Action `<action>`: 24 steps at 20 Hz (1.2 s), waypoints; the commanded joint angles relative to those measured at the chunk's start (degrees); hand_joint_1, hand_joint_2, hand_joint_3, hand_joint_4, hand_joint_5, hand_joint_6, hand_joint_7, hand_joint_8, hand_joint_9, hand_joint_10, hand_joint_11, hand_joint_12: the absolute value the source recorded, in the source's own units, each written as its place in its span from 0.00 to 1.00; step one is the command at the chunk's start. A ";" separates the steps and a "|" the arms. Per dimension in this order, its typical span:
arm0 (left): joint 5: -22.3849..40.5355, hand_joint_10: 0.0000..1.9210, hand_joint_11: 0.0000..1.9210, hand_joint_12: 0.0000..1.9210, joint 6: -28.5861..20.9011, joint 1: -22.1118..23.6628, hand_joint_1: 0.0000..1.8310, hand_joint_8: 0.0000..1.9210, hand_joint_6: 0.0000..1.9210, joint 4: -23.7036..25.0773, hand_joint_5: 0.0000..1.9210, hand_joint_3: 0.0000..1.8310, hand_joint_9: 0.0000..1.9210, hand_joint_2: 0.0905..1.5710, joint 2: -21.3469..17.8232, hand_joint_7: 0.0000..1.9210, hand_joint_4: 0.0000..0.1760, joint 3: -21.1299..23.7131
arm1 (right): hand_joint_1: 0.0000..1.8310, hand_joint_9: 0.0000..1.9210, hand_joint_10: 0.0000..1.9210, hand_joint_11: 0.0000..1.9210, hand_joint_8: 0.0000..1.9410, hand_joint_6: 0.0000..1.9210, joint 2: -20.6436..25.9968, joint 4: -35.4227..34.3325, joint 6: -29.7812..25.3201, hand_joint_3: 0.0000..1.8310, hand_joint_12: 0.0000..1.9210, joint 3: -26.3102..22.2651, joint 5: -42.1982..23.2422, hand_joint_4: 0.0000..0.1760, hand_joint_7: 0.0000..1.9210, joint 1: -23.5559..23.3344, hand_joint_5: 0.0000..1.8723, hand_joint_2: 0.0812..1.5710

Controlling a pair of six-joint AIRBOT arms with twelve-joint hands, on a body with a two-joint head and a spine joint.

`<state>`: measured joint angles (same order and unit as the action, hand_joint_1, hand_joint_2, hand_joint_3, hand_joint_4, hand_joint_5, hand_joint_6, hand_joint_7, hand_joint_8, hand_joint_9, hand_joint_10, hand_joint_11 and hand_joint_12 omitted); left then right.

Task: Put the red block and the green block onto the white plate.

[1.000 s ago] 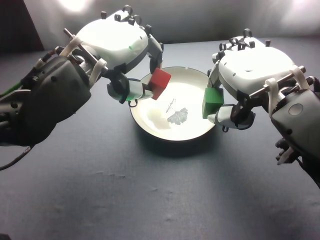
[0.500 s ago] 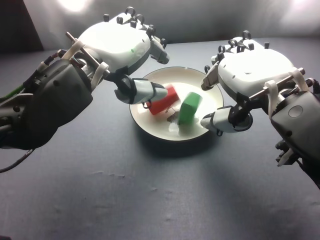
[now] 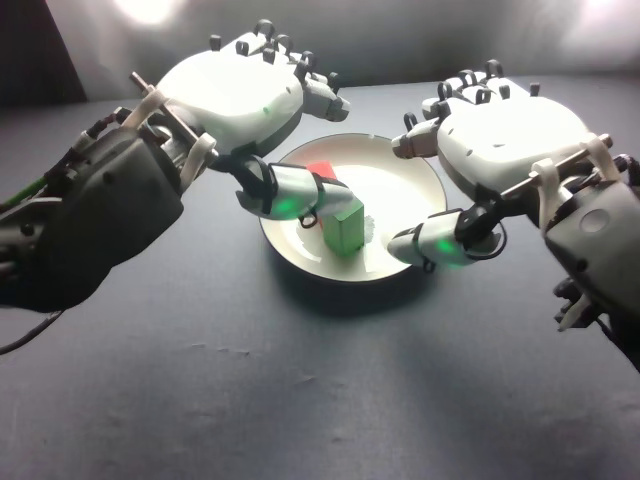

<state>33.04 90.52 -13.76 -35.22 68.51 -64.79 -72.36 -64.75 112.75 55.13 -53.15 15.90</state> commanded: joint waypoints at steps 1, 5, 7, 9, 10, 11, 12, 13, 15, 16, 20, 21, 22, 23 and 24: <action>5.92 0.01 0.00 0.17 0.01 0.03 0.24 0.00 0.00 1.60 0.24 0.00 0.11 0.67 -1.60 0.19 0.14 0.59 | 0.41 0.02 0.00 0.00 0.00 0.00 1.45 4.17 -0.32 0.00 0.00 0.04 -3.63 0.66 0.11 -1.07 0.24 0.52; 4.48 0.00 0.00 0.08 -0.66 -1.69 0.20 0.00 0.00 2.54 0.14 0.00 0.09 0.71 -6.12 0.11 0.00 5.69 | 0.42 0.01 0.00 0.00 0.00 0.00 6.32 4.15 -2.88 0.00 0.00 -0.21 4.08 0.30 0.09 -3.42 0.12 0.52; 2.89 0.00 0.00 0.08 -2.54 -2.55 0.17 0.00 0.00 4.70 0.13 0.00 0.08 0.73 -8.49 0.10 0.00 8.18 | 0.42 0.01 0.00 0.00 0.00 0.00 8.98 4.16 -3.25 0.00 0.00 -0.50 9.61 0.21 0.08 -5.10 0.11 0.51; -1.70 0.00 0.00 0.08 -7.95 -3.53 0.14 0.00 0.00 11.24 0.13 0.01 0.08 0.75 -12.07 0.11 0.00 11.30 | 0.42 0.01 0.00 0.00 0.00 0.00 12.12 4.20 -3.22 0.00 0.00 -0.89 17.52 0.09 0.06 -6.95 0.08 0.52; -3.24 0.00 0.00 0.12 -10.97 -3.96 0.14 0.00 0.00 14.78 0.14 0.00 0.09 0.76 -13.35 0.12 0.00 12.39 | 0.42 0.01 0.00 0.02 0.00 0.00 13.02 4.25 -2.98 0.01 0.01 -0.93 20.33 0.00 0.05 -7.40 0.07 0.53; -4.64 0.00 0.00 0.15 -15.03 -4.59 0.16 0.00 0.00 19.53 0.14 0.00 0.10 0.76 -15.09 0.12 0.00 13.90 | 0.43 0.01 0.00 0.03 0.00 0.00 14.15 4.77 -2.85 0.01 0.02 -0.92 23.97 0.00 0.04 -7.73 0.06 0.54; -5.86 0.00 0.00 0.18 -20.07 -5.44 0.15 0.00 0.00 25.63 0.14 0.00 0.11 0.77 -17.43 0.13 0.00 15.87 | 0.43 0.02 0.00 0.04 0.00 0.00 15.54 7.43 -2.91 0.01 0.02 -0.92 29.83 0.00 0.04 -8.09 0.06 0.54; -6.15 0.00 0.00 0.21 -24.48 -6.21 0.07 0.00 0.00 30.91 0.15 0.01 0.11 0.81 -19.19 0.14 0.00 17.22 | 0.43 0.02 0.01 0.04 0.00 0.00 16.37 9.27 -3.02 0.01 0.02 -0.92 33.87 0.00 0.04 -8.42 0.05 0.54; -5.92 0.00 0.00 0.23 -40.76 -8.48 0.00 0.00 0.00 48.17 0.15 0.00 0.12 0.83 -24.48 0.13 0.00 20.89 | 0.42 0.02 0.00 0.03 0.00 0.00 17.76 13.80 -3.08 0.01 0.02 -0.92 40.33 0.00 0.03 -9.64 0.04 0.55; -5.74 0.00 0.00 0.23 -43.72 -8.72 0.00 0.00 0.00 51.65 0.15 0.00 0.12 0.83 -25.45 0.13 0.00 21.48 | 0.42 0.02 0.00 0.03 0.00 0.00 18.13 14.29 -3.12 0.01 0.02 -0.91 40.64 0.00 0.03 -9.90 0.04 0.55; -5.21 0.00 0.00 0.23 -56.57 -8.82 0.00 0.00 0.00 67.06 0.15 0.00 0.13 0.83 -29.63 0.15 0.00 24.17 | 0.44 0.01 0.00 0.02 0.00 0.00 19.95 26.94 -18.70 0.01 0.02 0.05 42.31 0.00 0.02 -10.45 0.04 0.56; -5.20 0.00 0.00 0.24 -57.79 -8.72 0.00 0.00 0.00 68.13 0.16 0.00 0.14 0.83 -29.65 0.15 0.00 24.24 | 0.44 0.03 0.00 0.00 0.00 0.00 20.12 27.29 -21.62 0.00 0.10 0.13 41.48 0.00 0.04 -10.46 0.06 0.57; -5.16 0.00 0.00 0.24 -58.03 -8.71 0.00 0.00 0.00 68.29 0.16 0.00 0.14 0.84 -29.61 0.16 0.00 24.34 | 0.45 0.04 0.00 0.00 0.00 0.00 20.23 27.42 -23.57 0.00 0.14 0.13 40.03 0.00 0.05 -10.48 0.07 0.57; -4.89 0.00 0.00 0.24 -58.03 -8.71 0.00 0.00 0.00 68.43 0.16 0.00 0.14 0.84 -29.61 0.16 0.00 24.40 | 0.45 0.04 0.00 0.00 0.00 0.00 20.35 30.90 -27.72 0.00 0.14 0.15 38.56 0.00 0.05 -10.47 0.07 0.57; -4.61 0.00 0.00 0.25 -58.03 -8.69 0.00 0.00 0.00 68.45 0.17 0.00 0.14 0.85 -29.60 0.17 0.00 24.42 | 0.45 0.05 0.00 0.00 0.00 0.00 20.73 38.04 -33.86 0.00 0.19 0.14 36.77 0.00 0.07 -10.23 0.09 0.56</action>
<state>23.07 32.69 -23.03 34.06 39.44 -40.56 -52.23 -24.62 77.23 55.33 -9.56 6.28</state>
